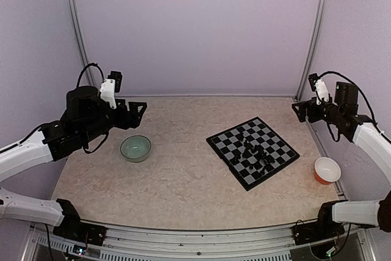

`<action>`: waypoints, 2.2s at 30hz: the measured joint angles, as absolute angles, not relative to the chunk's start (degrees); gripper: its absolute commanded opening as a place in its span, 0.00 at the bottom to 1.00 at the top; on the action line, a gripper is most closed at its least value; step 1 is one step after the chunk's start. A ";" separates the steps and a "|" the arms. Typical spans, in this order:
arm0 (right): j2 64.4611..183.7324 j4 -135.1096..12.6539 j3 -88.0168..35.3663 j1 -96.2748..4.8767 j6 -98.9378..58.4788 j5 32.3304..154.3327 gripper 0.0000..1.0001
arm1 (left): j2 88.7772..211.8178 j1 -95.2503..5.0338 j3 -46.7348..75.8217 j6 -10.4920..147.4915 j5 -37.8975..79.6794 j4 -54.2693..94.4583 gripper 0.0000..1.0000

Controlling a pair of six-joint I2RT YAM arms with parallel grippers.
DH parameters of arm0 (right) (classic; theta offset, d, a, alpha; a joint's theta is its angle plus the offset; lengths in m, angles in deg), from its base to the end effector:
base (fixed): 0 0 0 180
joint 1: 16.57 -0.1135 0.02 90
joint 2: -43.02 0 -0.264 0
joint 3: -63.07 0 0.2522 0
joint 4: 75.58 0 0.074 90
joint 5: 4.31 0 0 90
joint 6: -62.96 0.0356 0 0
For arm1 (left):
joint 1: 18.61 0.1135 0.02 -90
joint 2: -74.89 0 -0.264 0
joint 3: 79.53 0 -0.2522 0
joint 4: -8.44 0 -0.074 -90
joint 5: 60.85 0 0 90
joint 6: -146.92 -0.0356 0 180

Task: Set up the chess pieces on the board
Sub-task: Move the chessboard to the center of the board.

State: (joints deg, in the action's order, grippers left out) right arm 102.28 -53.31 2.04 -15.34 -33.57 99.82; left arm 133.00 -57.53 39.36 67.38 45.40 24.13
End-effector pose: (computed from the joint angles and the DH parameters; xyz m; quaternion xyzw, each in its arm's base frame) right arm 0.2389 0.0036 0.3102 -0.1077 0.8113 0.0625 0.5712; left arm 0.1914 -0.1417 0.3271 0.1045 0.7711 -0.1580 0.6079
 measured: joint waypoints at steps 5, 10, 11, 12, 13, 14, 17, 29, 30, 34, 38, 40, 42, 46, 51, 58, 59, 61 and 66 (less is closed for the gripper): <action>108.86 -51.80 -2.22 -15.36 -38.73 103.47 0.99 | 136.58 -65.72 36.43 69.02 45.73 27.35 0.86; 116.03 -51.47 -5.74 -15.36 -41.50 102.73 0.92 | 140.45 -66.86 36.39 71.23 45.14 29.42 0.86; 117.76 -51.41 -6.66 -15.36 -41.92 102.20 0.88 | 141.26 -66.86 36.39 71.60 44.83 29.66 0.85; 119.61 -51.30 -7.66 -15.36 -42.29 101.55 0.83 | 142.62 -66.88 36.39 72.17 44.38 29.88 0.85; 121.60 -51.12 -8.80 -15.36 -42.53 100.94 0.77 | 143.88 -66.95 36.37 72.78 43.89 29.99 0.84; 123.59 -50.95 -9.98 -15.34 -42.90 100.37 0.70 | 145.26 -67.01 36.37 73.30 43.46 30.03 0.84; 129.97 -50.36 -13.65 -15.34 -43.40 98.86 0.54 | 149.39 -67.93 36.37 74.81 42.56 29.88 0.80; 151.13 -44.92 -24.58 -14.24 -45.31 93.64 0.32 | 163.03 -70.77 31.69 79.55 38.23 26.51 0.73; 152.09 -44.46 -24.60 -14.09 -45.55 93.29 0.32 | 163.44 -71.12 31.67 79.71 38.19 26.41 0.73; 154.76 -42.12 -24.64 -13.72 -46.84 92.41 0.31 | 163.99 -72.52 31.62 80.06 38.30 26.12 0.75; 155.31 -40.39 -24.45 -13.72 -48.08 92.32 0.30 | 163.97 -73.09 31.21 80.41 38.52 24.94 0.75; 155.31 -40.11 -24.12 -13.72 -48.74 92.48 0.29 | 163.95 -73.11 31.21 80.78 38.63 24.64 0.76; 155.28 -39.78 -23.35 -13.72 -49.28 92.67 0.27 | 163.77 -73.13 31.32 81.10 38.65 24.00 0.75; 154.39 -39.39 -20.78 -13.65 -50.92 93.77 0.25 | 163.05 -73.20 31.73 81.61 38.85 22.73 0.76; 151.37 -38.51 -16.78 -13.68 -53.13 96.02 0.22 | 161.17 -73.35 32.82 82.48 40.07 21.97 0.76; 142.48 -36.70 -6.61 -15.60 -55.32 96.41 0.22 | 160.34 -73.35 34.49 84.38 42.50 21.40 0.79; 141.36 -36.17 -5.58 -16.26 -55.47 96.52 0.22 | 160.34 -73.35 34.53 84.93 43.11 21.40 0.80; 139.28 -35.23 -3.73 -17.98 -55.73 97.22 0.22 | 160.34 -73.35 34.53 85.74 44.05 21.40 0.80; 136.53 -33.59 -1.08 -23.47 -55.95 98.49 0.21 | 160.34 -73.35 34.53 86.98 46.08 21.44 0.81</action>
